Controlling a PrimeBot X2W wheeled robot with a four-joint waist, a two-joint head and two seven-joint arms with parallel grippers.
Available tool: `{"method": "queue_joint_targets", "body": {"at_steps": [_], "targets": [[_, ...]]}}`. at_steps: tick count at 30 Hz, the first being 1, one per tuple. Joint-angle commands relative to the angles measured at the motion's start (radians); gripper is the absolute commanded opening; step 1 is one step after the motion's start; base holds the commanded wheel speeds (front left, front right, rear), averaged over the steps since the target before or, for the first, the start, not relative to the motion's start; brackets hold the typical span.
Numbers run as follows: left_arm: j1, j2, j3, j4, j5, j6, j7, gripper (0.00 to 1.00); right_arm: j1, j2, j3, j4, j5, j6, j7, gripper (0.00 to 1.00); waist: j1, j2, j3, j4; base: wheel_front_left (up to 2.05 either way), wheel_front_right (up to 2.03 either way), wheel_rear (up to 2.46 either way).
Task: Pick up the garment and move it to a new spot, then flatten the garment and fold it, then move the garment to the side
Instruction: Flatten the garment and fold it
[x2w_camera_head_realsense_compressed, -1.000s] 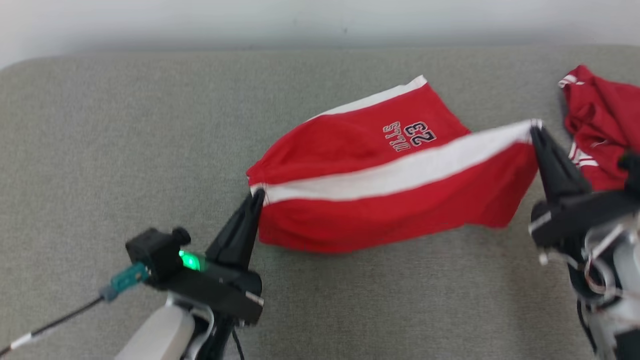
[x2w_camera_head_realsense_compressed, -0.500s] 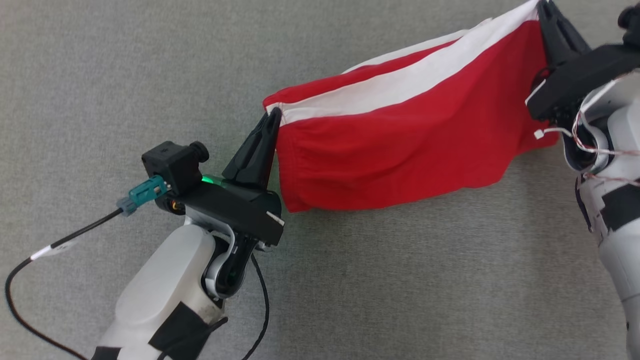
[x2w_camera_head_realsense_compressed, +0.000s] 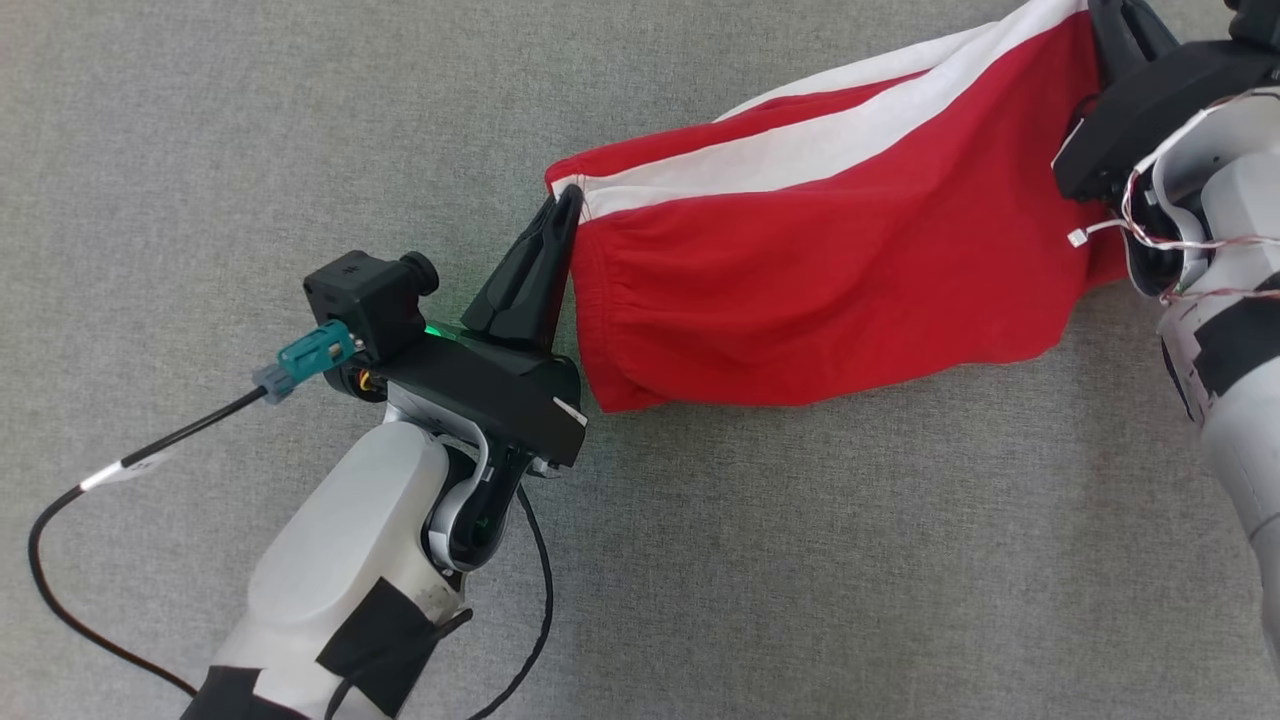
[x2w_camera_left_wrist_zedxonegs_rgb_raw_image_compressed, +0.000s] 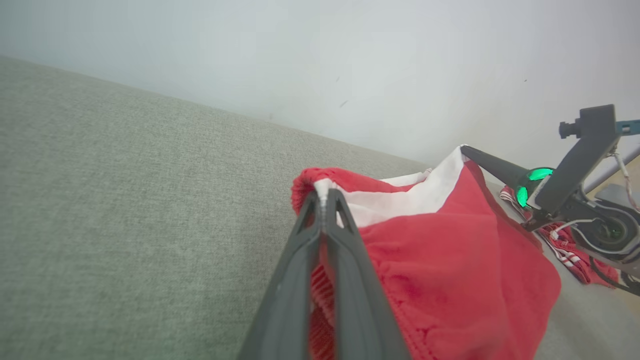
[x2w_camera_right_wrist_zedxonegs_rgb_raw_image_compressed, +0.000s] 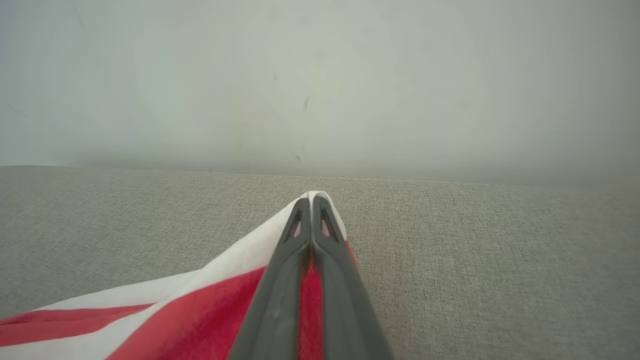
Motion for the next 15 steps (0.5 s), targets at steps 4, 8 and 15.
{"method": "queue_joint_targets", "body": {"at_steps": [4, 8, 15], "targets": [[-0.021, -0.012, 0.002, 0.02, 0.034, 0.001, -0.003, 0.91, -0.032, 0.02, 0.013, 0.06, 0.023, -0.003, -0.017, 1.0, -0.0001, -0.0002, -0.003, 0.001, 0.0, 0.0, 0.0], [0.012, -0.018, 0.031, 0.026, 0.074, 0.001, -0.003, 1.0, -0.019, 0.021, 0.052, 0.081, 0.034, -0.003, -0.044, 1.0, -0.0001, -0.0002, -0.029, -0.006, 0.0, 0.0, 0.0], [0.135, 0.002, 0.132, -0.014, 0.109, 0.001, -0.003, 1.0, 0.074, -0.027, 0.135, 0.052, 0.086, -0.003, -0.052, 1.0, -0.0001, -0.0002, -0.105, -0.022, 0.0, 0.0, 0.0]]}}
